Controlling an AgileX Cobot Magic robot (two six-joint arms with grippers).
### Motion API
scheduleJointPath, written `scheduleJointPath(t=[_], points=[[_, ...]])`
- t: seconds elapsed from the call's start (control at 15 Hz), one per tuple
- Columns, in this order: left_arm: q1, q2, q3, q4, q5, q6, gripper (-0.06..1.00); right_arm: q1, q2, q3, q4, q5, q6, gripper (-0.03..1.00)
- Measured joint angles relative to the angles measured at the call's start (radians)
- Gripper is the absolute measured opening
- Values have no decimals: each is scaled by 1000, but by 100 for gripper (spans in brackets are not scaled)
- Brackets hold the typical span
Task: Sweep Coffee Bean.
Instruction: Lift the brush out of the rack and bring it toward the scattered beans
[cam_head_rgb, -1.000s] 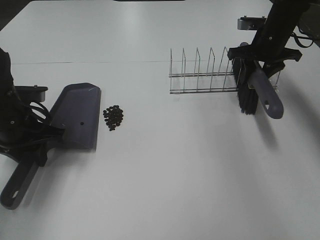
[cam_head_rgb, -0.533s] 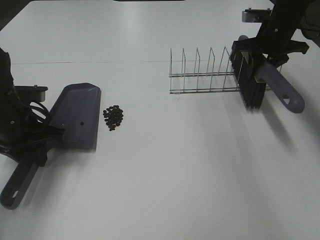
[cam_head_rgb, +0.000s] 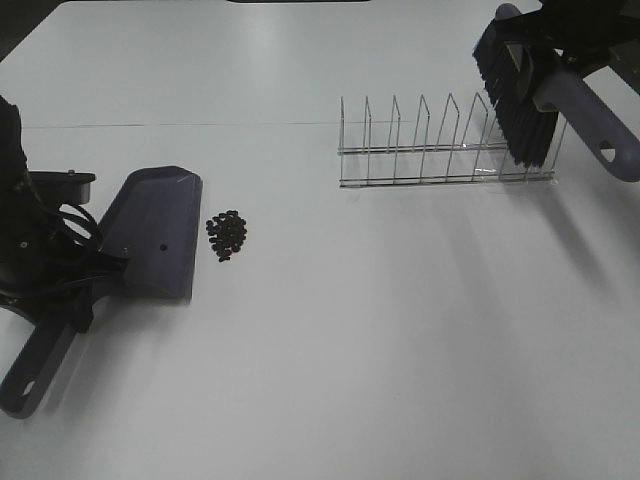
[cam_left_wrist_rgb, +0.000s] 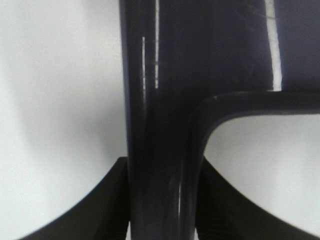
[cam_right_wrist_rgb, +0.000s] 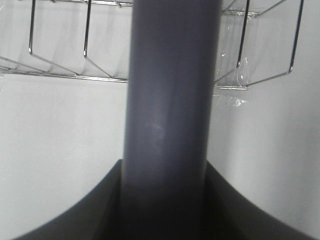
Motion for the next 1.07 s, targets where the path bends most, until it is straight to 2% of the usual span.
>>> scheduleJointPath(t=[0.2,0.33,0.6,0.87,1.0,1.07], points=[[0,0,0,14,15,0,31,0,-47,7,2,-1,0,34],[0,0,0,21,32,0,31,0,-100,63,3,-1,0,34],[0,0,0,33,33,0,31,0,-205,278,5,-1,0,34],[0,0,0,88,40,0,31,13,-299,514,7,-27,13,34],[0,0,0,154,40,-22,31,51,-310,602,-8,-73,31,34],[0,0,0,299,45,-155,31,141,-311,627,-75,-97,90,34]])
